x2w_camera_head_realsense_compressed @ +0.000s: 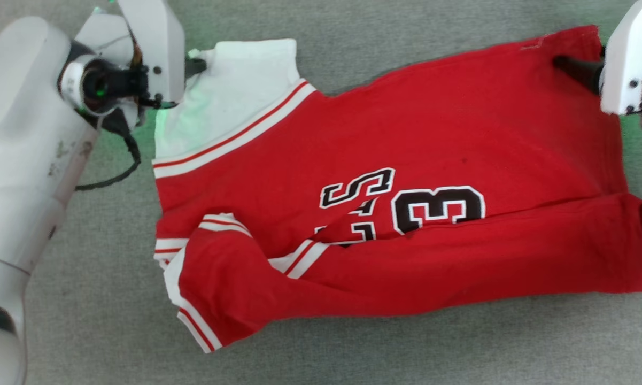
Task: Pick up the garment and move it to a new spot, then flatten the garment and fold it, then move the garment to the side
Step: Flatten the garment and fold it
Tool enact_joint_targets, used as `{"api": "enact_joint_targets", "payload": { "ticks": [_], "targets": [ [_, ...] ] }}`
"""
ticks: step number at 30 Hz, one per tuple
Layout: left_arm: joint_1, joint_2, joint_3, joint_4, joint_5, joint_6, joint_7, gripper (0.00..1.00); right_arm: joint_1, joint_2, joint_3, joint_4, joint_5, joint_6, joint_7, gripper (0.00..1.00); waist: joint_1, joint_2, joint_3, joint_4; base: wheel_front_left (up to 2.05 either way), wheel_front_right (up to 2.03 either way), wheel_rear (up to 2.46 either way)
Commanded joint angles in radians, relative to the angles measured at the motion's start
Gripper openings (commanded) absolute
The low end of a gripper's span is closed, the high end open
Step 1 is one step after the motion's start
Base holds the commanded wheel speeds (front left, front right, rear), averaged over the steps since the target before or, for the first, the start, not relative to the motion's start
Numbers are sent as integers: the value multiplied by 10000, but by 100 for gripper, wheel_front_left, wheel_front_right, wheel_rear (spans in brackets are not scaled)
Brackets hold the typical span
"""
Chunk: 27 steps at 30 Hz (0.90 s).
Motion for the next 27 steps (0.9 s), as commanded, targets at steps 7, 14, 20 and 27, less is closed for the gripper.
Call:
{"api": "enact_joint_targets", "payload": {
  "ticks": [7,14,20,27],
  "targets": [
    [359,-391,-303,392,83,-343,-65,0,-267,127,814,1047,358,2,28,0,0,-1,250,358,0,0,0],
    [426,-606,58,406,-132,-677,-1114,0,-58,-236,1105,914,696,-2,-1129,0,0,-1,-450,513,0,0,0],
    [1118,-205,326,-433,-565,-894,-2183,0,897,-985,1786,-273,1454,-2,-1913,0,0,-1,-1640,672,0,0,0],
    [2872,990,303,-3301,-1142,-896,-3156,0,2602,-2478,2095,-2568,2377,-1,-2593,0,0,-1,-2590,864,0,0,0]
  ]
}}
